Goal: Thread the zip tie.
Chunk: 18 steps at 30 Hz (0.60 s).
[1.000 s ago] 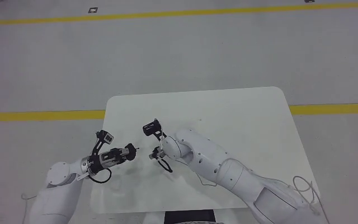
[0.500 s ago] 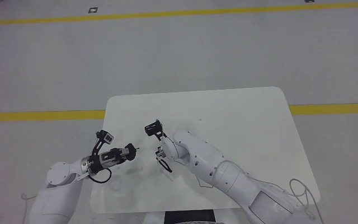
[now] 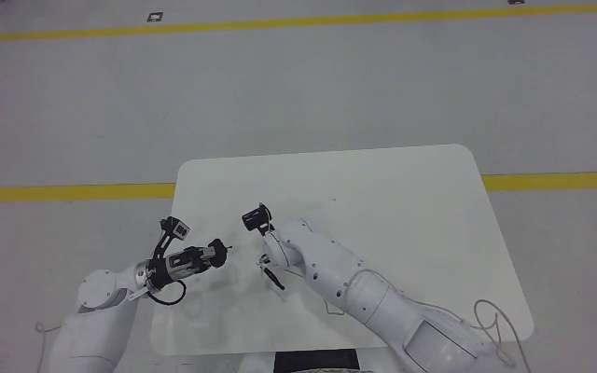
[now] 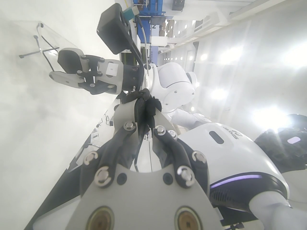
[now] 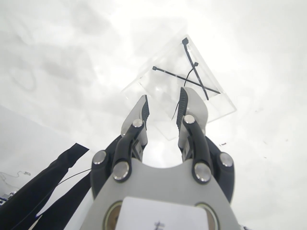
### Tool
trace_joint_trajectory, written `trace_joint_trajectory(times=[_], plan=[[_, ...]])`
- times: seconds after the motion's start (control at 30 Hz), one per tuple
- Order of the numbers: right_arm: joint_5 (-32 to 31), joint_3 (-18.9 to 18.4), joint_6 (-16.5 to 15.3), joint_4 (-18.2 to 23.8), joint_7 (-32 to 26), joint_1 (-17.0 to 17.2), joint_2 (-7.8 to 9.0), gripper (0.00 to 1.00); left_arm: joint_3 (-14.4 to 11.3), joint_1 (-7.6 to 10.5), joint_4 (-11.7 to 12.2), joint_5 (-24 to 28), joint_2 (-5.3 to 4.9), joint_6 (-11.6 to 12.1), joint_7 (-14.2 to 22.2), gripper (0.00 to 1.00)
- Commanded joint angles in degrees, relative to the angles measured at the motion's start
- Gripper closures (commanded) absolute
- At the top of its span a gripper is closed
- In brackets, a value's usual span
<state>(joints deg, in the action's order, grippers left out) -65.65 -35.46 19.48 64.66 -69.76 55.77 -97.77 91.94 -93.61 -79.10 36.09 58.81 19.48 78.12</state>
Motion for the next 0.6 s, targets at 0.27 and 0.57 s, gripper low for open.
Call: trace_joint_trajectory(times=[0.27, 0.57], plan=[[-2.39, -1.73, 0.0, -3.26, 0.77, 0.4, -2.06, 0.72, 0.0, 0.0, 0.0, 0.0, 0.0, 0.0, 0.0, 1.0], [-6.14, -4.13, 0.0, -4.61, 0.88, 1.39, -3.39, 0.72, 0.0, 0.0, 0.0, 0.0, 0.0, 0.0, 0.0, 1.0]])
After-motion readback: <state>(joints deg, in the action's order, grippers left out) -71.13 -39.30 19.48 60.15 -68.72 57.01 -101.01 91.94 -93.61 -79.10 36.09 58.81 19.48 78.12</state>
